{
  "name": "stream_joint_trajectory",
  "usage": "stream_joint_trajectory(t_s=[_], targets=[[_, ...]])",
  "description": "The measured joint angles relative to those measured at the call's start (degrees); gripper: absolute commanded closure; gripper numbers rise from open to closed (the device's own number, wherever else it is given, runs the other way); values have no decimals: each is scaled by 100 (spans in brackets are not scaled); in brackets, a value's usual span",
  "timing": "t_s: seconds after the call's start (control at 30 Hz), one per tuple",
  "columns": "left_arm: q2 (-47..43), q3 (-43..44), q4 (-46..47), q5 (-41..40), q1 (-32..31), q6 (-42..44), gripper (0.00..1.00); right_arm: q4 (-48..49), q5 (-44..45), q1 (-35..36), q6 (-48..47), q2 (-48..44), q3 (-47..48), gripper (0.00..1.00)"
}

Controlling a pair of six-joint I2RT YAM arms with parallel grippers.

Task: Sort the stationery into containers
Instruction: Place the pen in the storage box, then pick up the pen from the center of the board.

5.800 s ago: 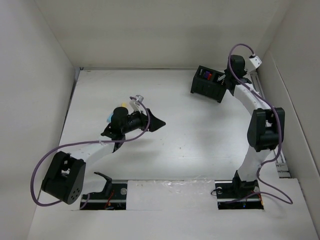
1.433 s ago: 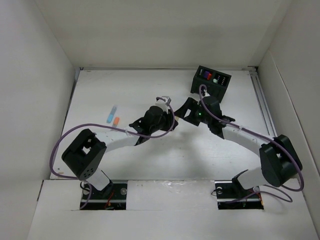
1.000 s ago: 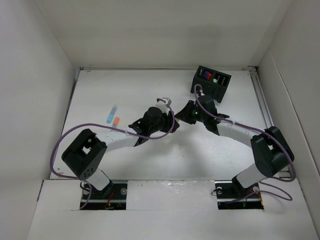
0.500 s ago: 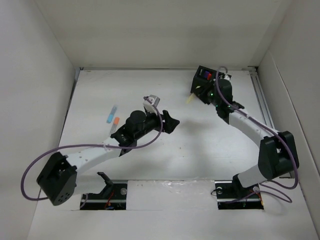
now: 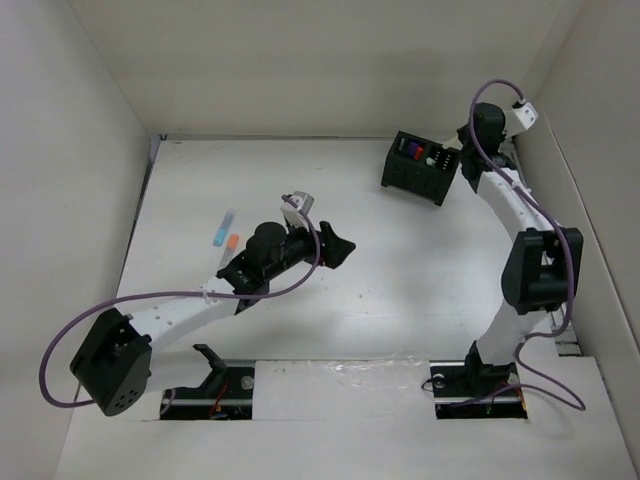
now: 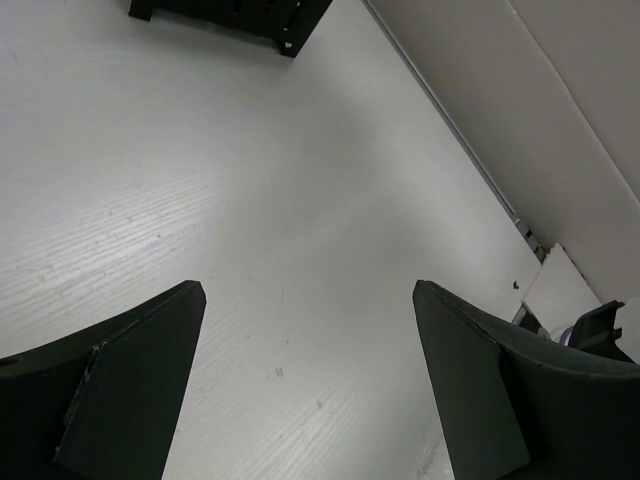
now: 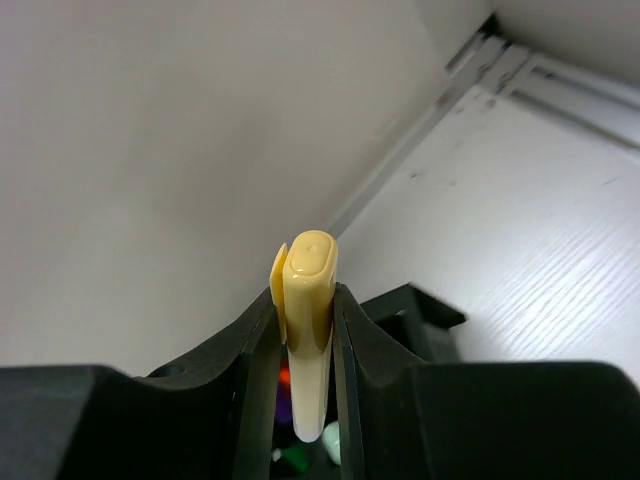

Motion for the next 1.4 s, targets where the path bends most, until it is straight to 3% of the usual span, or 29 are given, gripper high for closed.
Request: stream_joint_trajectory(t_s=[0.23,0.4,0.5,0.53,0.67,0.7,0.87,0.97,1.03,1.07,1.1,1.13,1.17,1.3,1.33,1.37,1.4], targets=[[203,2,-138,125,42,-140,23,-330,1012,223,-745,730,684,100],[195,2,-205,-68,39,-184,24,-448,1364,433,-977,979,702,92],[153,2,-243,-190,42,-205,25,-492,1515,538,-1029,1113,702,72],[136,2,-245,-227,42,-208,25,-520,1556,568,-1056,1150,702,57],[81,2,-275,-350,44,-210,27,-568,1749,686,-1095,1165,710,22],[79,2,-282,-363,44,-210,27,-573,1781,748,-1110,1143,719,20],[98,2,-321,-490,44,-212,31,-721,1711,990,-905,824,699,18],[133,4,-363,-595,44,-229,36,-752,1515,1250,-581,76,256,26],[192,15,-391,-728,44,-225,38,-605,1285,1471,-295,-651,-321,55],[247,48,-479,-857,44,-225,41,-555,1172,1567,-168,-1014,-654,84],[267,57,-494,-896,44,-223,42,-525,1047,1681,-7,-1399,-1005,84],[293,70,-531,-1025,44,-216,42,-238,885,1829,188,-1799,-1471,95],[315,79,-579,-1156,44,-203,42,-111,730,1952,284,-2159,-1904,98],[369,205,-975,-1895,170,-289,42,153,87,2455,619,-2785,-3101,96],[398,286,-1128,-2059,267,-345,40,138,-20,2568,671,-2763,-3217,91],[435,385,-1300,-2212,400,-400,39,101,-114,2691,697,-2734,-3324,75],[481,481,-1458,-2326,581,-468,39,26,-197,2817,726,-2730,-3403,68]])
